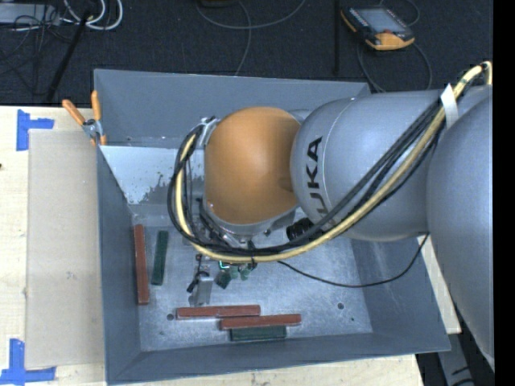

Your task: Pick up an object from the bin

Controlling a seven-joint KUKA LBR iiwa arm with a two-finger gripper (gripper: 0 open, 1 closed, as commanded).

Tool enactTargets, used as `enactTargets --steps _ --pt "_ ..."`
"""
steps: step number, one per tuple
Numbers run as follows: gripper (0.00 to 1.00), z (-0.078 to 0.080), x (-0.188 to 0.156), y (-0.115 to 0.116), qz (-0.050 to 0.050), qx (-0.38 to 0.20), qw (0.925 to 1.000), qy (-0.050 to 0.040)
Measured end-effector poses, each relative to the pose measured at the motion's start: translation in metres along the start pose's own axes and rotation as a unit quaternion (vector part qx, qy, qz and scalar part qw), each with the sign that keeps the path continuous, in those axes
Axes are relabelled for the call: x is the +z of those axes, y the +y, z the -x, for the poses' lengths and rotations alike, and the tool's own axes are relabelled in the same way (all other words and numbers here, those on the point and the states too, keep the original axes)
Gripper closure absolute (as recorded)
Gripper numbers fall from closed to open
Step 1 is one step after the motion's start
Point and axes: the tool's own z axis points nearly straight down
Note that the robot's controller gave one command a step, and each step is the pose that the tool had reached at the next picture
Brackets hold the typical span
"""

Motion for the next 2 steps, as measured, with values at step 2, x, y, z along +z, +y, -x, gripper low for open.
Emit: enactTargets --steps 2 --pt "0.00 -0.001 0.121 -0.062 0.000 -0.128 0.9918 -0.0043"
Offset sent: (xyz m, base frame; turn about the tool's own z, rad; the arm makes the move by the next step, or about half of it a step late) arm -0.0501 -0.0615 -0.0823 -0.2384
